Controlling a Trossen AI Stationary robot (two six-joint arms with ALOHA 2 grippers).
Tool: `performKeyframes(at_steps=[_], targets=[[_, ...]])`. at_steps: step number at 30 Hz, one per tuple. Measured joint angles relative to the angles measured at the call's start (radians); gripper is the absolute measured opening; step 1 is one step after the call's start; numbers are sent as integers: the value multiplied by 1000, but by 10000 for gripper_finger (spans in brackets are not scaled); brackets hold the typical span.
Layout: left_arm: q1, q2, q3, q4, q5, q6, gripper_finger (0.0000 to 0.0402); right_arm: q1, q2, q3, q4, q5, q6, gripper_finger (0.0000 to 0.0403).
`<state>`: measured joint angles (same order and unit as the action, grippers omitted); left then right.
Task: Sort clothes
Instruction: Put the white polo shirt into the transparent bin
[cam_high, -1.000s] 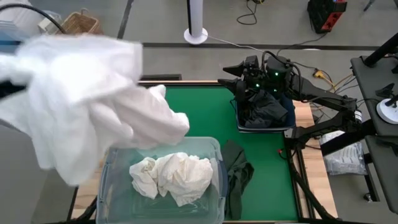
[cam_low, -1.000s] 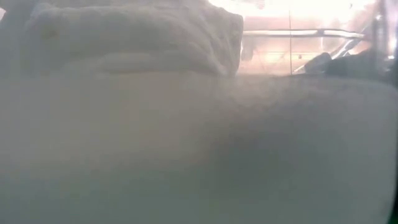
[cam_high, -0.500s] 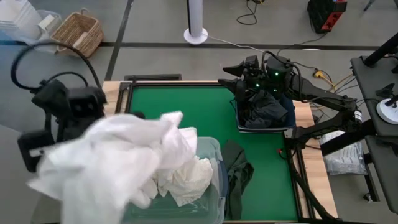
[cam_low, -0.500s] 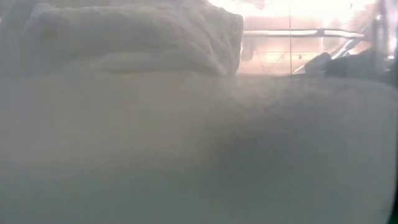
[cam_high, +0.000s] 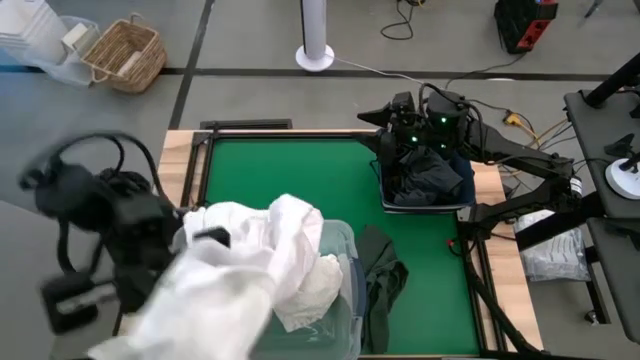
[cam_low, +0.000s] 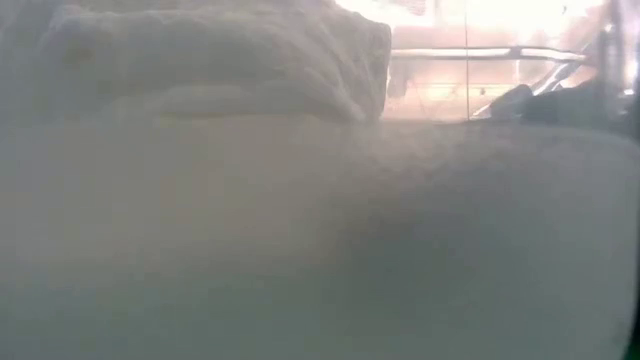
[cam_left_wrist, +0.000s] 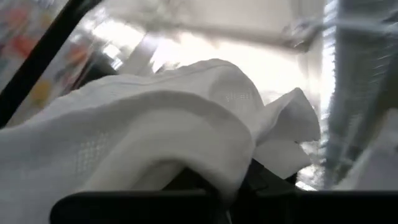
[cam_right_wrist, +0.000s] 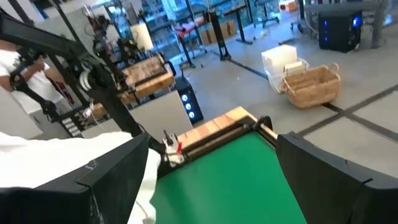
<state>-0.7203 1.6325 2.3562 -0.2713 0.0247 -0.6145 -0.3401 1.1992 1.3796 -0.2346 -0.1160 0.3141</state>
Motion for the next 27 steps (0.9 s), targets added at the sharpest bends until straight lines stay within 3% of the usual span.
performKeyframes(at_steps=[4,12,16,21,27], targets=[[-47,15,-2,-89,-105,-59,0,0,0,0,-50,0,0,345],[-92,41,-2,-135,-117,-235,0,2,0,0,-98,-1,0,345],[-91,42,-2,-202,-201,-292,0,2,0,0,-98,-3,11,345],[-90,38,-2,-365,-324,-387,0,2,0,0,-99,-23,27,342],[-90,15,-2,-620,-357,-591,31,2,0,0,-99,-23,35,332]])
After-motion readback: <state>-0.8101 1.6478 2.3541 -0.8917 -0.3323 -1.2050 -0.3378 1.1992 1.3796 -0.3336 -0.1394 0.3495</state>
